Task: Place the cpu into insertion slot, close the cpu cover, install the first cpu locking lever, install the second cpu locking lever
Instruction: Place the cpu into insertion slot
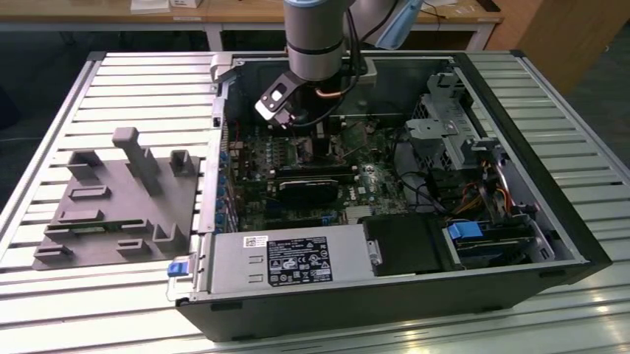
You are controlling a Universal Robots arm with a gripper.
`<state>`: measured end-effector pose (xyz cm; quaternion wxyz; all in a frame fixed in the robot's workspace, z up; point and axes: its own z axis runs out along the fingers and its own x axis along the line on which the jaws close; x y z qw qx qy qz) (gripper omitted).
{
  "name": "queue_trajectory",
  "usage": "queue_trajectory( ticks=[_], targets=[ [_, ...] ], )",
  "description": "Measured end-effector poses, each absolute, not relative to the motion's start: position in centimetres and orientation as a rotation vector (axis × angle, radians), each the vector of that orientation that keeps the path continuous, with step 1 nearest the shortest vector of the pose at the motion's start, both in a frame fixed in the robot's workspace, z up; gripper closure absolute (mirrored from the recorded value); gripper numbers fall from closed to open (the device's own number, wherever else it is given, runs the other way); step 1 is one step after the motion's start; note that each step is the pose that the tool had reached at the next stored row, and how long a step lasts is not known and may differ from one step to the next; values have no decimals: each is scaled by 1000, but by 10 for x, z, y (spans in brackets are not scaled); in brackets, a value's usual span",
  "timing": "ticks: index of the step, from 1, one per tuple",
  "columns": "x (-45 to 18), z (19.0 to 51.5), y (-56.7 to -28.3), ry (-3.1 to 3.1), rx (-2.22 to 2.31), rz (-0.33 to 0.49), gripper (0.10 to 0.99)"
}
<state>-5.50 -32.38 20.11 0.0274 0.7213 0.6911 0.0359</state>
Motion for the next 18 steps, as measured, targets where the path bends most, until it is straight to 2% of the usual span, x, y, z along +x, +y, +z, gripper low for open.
queue_trajectory(
  ticks=[18],
  targets=[
    [-55, 196, -321, 2134, 2227, 111, 553]
  ],
)
